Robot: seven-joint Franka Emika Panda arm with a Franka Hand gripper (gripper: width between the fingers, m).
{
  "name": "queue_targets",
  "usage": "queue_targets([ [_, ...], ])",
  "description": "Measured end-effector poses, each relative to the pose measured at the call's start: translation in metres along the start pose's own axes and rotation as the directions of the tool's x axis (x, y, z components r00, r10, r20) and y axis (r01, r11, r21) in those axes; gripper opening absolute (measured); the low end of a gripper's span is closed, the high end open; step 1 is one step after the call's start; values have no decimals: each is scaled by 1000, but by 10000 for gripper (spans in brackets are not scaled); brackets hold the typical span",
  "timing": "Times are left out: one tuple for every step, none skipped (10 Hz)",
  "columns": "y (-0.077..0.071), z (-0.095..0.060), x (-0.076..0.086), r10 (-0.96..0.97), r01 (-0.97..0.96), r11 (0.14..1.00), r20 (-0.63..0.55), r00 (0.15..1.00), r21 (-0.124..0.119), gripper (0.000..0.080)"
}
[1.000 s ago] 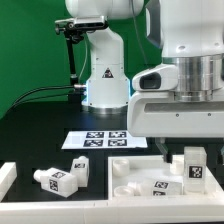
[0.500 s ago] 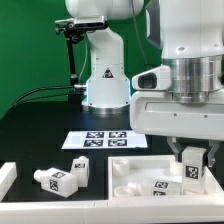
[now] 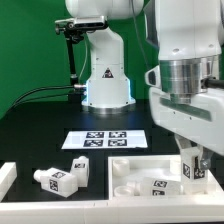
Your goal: Assemble one leg
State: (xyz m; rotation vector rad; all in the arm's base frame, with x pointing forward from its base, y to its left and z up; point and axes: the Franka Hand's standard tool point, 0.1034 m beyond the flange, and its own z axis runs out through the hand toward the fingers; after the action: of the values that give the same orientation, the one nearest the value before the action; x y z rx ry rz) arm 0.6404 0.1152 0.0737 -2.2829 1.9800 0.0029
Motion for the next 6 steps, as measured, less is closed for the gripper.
queue_targets([
  [-1, 0, -2, 139, -139, 990, 15, 990, 9, 284],
  [-1, 0, -2, 214, -214, 977, 18, 977, 12, 284],
  [-1, 0, -2, 202, -202, 979, 17, 979, 12, 284],
  [-1, 1, -2, 167, -167, 986, 17, 986, 12, 284],
  [-1, 0, -1, 91, -91, 996, 10, 996, 12, 383],
  [-2, -1, 2, -114, 114, 993, 5, 994, 15, 522],
])
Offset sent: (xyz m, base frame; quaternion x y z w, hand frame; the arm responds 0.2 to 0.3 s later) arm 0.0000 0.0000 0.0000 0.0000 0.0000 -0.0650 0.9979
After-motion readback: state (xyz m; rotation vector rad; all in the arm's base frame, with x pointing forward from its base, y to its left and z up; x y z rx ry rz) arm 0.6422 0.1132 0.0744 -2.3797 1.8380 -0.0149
